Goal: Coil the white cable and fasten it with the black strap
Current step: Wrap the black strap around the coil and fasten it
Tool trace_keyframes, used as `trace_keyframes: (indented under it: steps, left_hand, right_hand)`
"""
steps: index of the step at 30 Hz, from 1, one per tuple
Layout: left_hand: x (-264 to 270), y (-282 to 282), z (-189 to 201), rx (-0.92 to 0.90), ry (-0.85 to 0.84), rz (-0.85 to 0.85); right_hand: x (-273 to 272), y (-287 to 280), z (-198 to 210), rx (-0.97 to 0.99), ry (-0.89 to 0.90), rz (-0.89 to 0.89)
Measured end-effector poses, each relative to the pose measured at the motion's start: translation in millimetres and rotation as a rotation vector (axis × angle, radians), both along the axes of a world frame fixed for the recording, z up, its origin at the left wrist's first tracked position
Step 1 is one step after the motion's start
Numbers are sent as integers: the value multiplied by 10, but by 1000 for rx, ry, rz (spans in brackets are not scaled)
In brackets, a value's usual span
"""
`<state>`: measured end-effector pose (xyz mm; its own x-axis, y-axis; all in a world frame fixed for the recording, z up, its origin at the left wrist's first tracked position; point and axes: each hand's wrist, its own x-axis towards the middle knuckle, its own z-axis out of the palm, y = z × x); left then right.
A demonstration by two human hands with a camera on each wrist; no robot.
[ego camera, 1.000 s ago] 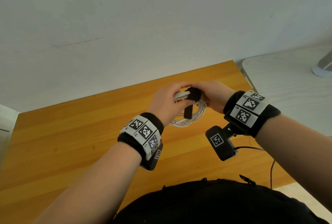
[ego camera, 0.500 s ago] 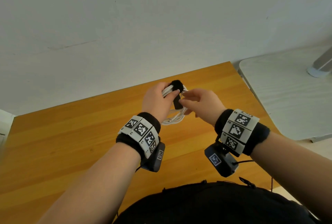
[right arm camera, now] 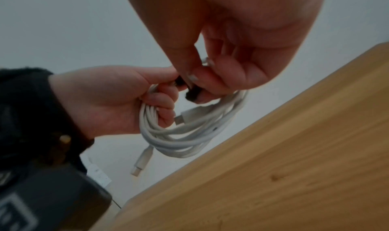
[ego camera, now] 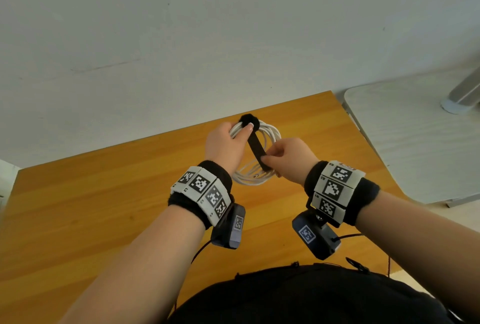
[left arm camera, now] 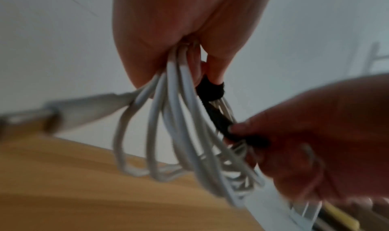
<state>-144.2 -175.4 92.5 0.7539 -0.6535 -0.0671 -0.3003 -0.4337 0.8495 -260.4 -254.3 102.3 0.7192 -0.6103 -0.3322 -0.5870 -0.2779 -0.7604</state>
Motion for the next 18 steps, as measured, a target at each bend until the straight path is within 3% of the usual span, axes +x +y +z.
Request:
trace_keyframes:
  steps: [6, 18]
  left_hand:
    - [20, 16, -41, 72, -42, -28]
    - [-26, 79, -25, 138, -260, -312]
  right_hand:
    - [-39, 13, 19, 93, 22, 21]
    - [-17, -130, 217, 800, -318, -393]
